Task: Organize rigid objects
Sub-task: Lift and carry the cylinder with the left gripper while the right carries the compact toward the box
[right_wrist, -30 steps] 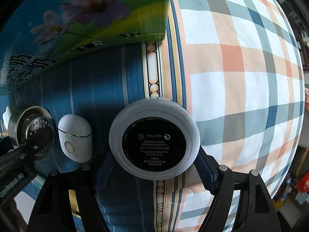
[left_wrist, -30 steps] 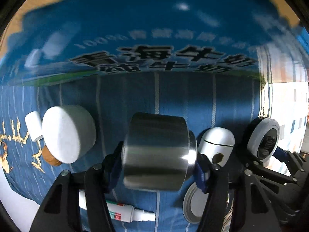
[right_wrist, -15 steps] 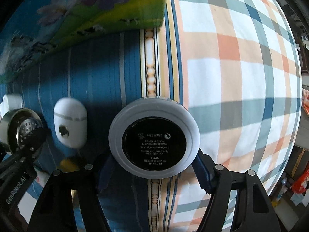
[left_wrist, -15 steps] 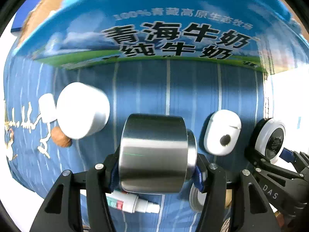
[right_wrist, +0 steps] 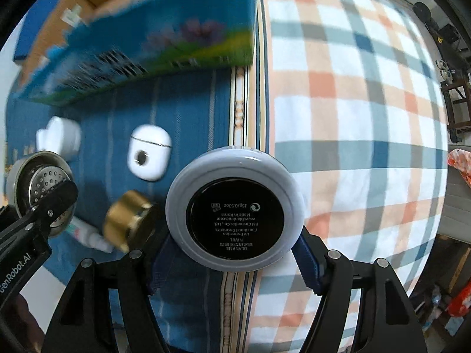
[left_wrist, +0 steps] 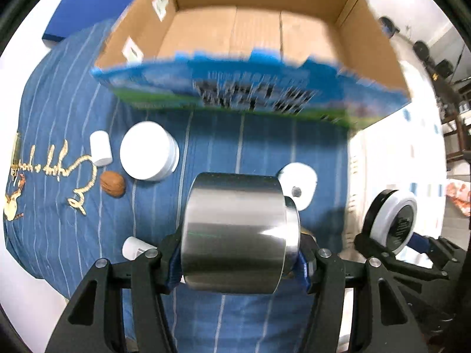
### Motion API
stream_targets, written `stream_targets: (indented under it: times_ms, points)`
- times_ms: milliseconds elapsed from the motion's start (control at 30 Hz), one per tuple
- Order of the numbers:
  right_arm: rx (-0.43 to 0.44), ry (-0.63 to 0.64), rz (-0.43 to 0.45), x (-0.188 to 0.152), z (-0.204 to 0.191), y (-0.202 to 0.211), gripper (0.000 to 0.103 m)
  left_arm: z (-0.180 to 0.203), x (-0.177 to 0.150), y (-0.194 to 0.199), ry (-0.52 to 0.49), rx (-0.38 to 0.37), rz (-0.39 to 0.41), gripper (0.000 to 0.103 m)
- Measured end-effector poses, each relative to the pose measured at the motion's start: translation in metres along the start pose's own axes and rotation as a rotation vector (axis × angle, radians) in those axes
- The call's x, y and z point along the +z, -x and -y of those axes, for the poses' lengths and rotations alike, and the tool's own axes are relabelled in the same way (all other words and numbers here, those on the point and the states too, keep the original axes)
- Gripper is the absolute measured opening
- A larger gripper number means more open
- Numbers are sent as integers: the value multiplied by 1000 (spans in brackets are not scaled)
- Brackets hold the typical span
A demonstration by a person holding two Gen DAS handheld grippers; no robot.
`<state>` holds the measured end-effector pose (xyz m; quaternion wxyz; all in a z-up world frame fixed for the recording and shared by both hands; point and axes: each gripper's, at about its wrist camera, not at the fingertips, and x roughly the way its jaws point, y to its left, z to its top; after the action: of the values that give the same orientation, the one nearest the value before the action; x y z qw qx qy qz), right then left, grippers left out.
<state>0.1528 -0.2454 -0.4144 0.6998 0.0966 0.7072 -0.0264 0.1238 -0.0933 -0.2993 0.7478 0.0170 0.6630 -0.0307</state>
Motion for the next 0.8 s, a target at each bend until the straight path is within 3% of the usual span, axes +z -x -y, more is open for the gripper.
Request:
stream_targets:
  times_ms: [167, 333, 567, 800]
  points:
    - [61, -12, 83, 0, -7, 60, 74, -2, 37, 36, 4, -77, 55, 56]
    - [136, -43, 147, 22, -8, 111, 74, 1, 105, 61, -26, -163, 89, 56]
    - [120, -41, 235, 92, -35, 149, 74, -6, 185, 67, -81, -148, 148, 56]
    - [80, -40, 253, 174, -53, 148, 74, -22, 253, 36, -85, -184, 106, 56]
